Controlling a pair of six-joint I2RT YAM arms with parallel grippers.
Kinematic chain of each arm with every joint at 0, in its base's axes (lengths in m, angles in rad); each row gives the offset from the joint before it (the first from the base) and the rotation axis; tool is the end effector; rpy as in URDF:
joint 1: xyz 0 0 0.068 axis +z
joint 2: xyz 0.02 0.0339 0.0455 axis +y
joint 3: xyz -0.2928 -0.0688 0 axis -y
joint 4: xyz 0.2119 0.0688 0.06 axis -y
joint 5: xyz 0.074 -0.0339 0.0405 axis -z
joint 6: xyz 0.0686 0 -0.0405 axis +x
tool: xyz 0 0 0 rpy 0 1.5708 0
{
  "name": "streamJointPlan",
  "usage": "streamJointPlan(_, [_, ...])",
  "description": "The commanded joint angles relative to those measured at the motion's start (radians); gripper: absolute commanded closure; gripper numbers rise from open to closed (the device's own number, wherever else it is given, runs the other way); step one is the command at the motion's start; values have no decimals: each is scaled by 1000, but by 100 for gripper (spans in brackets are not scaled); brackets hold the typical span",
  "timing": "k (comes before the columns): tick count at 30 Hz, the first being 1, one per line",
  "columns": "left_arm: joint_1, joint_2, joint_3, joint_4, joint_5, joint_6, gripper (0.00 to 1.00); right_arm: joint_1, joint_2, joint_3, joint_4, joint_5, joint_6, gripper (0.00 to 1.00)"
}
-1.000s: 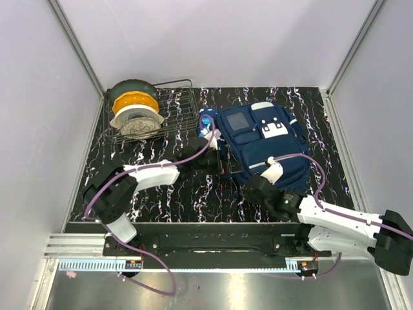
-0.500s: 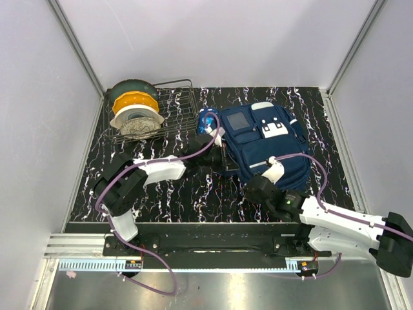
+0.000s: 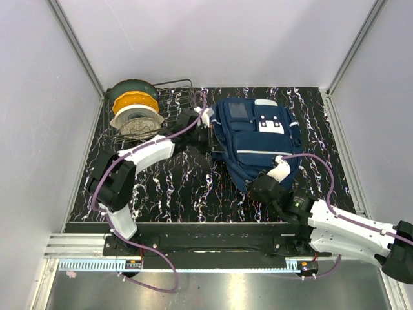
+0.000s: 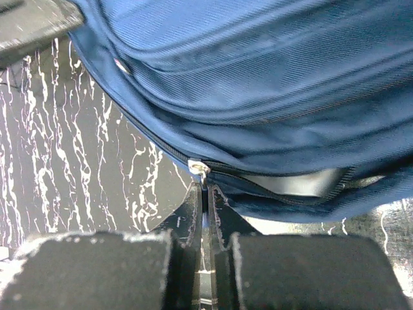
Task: Pack the student bag
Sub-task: Zip the student bag at the center of the board.
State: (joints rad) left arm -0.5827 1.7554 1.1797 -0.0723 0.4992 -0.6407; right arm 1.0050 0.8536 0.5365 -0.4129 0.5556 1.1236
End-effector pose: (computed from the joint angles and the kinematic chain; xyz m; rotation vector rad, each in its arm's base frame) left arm 0.3086 -0.2427 0.2553 0.2337 2.3998 -1.1821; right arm 0.1089 0.1040 0.2369 0.4125 2.1908 0.5585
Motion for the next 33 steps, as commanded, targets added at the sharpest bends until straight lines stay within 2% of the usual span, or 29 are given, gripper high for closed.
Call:
streamJointPlan(1, [67, -39, 150, 11, 50, 119, 100, -9, 2, 22, -69, 3, -25, 100])
streamJointPlan(7, [106, 41, 287, -72, 140, 148, 99, -9, 6, 10, -69, -14, -19, 100])
streamJointPlan(8, [112, 47, 305, -81, 150, 150, 89, -11, 2, 8, -66, -13, -18, 100])
streamJointPlan(9, [113, 47, 304, -77, 157, 148, 64, -9, -1, 6, -55, -11, -18, 100])
streamJointPlan(12, [112, 9, 241, -28, 170, 122, 36, -11, 5, 8, -27, -5, -18, 100])
streamJointPlan(13, [112, -6, 216, 3, 165, 116, 21, -11, 10, 8, -20, 0, -13, 100])
streamJointPlan(16, [112, -72, 86, 25, 128, 113, 1, -9, 45, 0, 8, 18, 80, 100])
streamJointPlan(21, [110, -232, -55, 5, 1, 131, 1, -9, 117, -10, 169, -28, 71, 100])
streamJointPlan(25, [100, -324, -176, 32, -36, 96, 1, -11, 133, 6, 168, 0, 58, 100])
streamJointPlan(29, [22, -401, -265, 63, -152, 61, 1, -16, 121, 3, 169, 10, 47, 100])
streamJointPlan(33, [-61, -393, -281, 100, -264, 10, 1, -17, 107, -7, 155, -6, 47, 100])
